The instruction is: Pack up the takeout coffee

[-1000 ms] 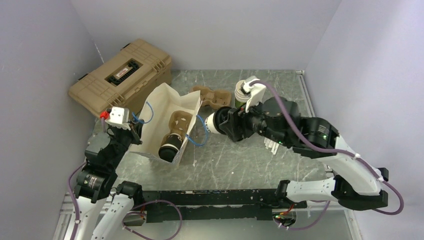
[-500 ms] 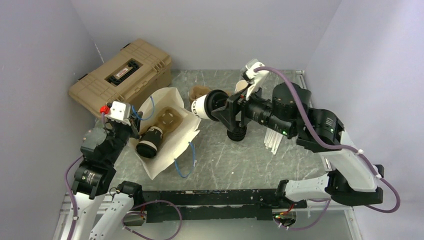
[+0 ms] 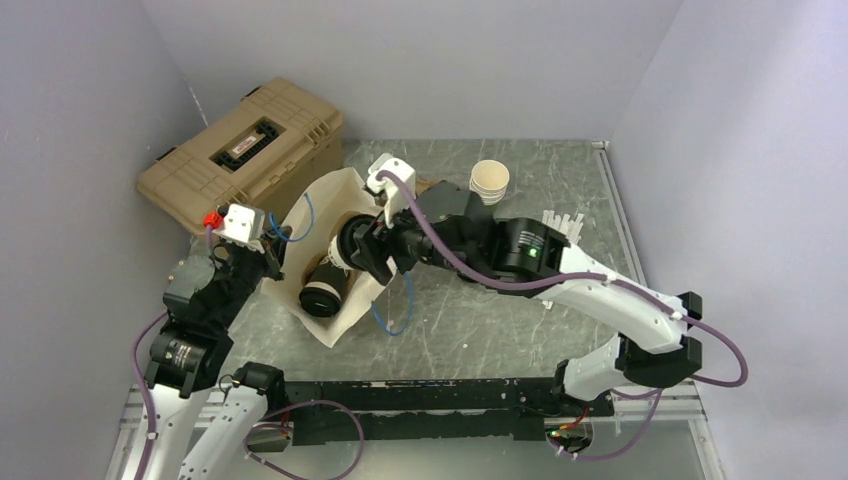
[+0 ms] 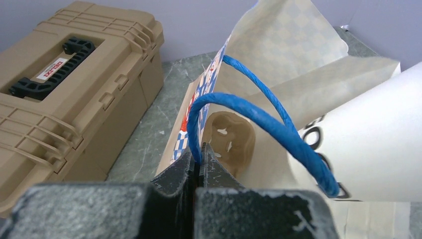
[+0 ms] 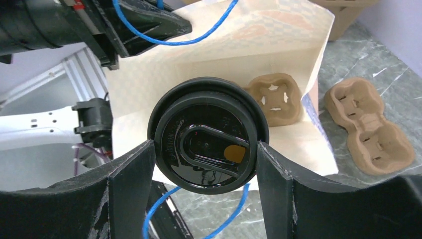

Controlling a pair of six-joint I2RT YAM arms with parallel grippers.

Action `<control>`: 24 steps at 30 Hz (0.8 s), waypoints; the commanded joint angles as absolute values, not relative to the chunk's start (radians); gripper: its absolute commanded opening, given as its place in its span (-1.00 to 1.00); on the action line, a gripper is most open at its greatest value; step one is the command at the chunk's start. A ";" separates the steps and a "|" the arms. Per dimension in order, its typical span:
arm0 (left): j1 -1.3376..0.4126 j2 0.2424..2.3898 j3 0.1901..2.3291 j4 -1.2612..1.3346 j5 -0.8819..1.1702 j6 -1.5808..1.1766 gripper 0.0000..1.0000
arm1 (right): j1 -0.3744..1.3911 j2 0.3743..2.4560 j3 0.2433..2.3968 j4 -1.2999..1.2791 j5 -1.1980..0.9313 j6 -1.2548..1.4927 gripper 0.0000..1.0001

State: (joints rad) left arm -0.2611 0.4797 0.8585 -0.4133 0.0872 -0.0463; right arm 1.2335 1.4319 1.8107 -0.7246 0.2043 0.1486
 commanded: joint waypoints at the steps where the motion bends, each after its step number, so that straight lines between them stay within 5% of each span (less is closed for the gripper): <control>1: -0.255 0.463 0.874 -0.374 0.128 -0.079 -1.00 | 1.238 1.454 1.788 -0.631 0.287 0.104 0.01; 24: -0.256 0.469 0.929 -0.488 0.188 -0.147 -1.00 | 1.169 1.661 1.586 -0.357 0.384 0.042 -0.03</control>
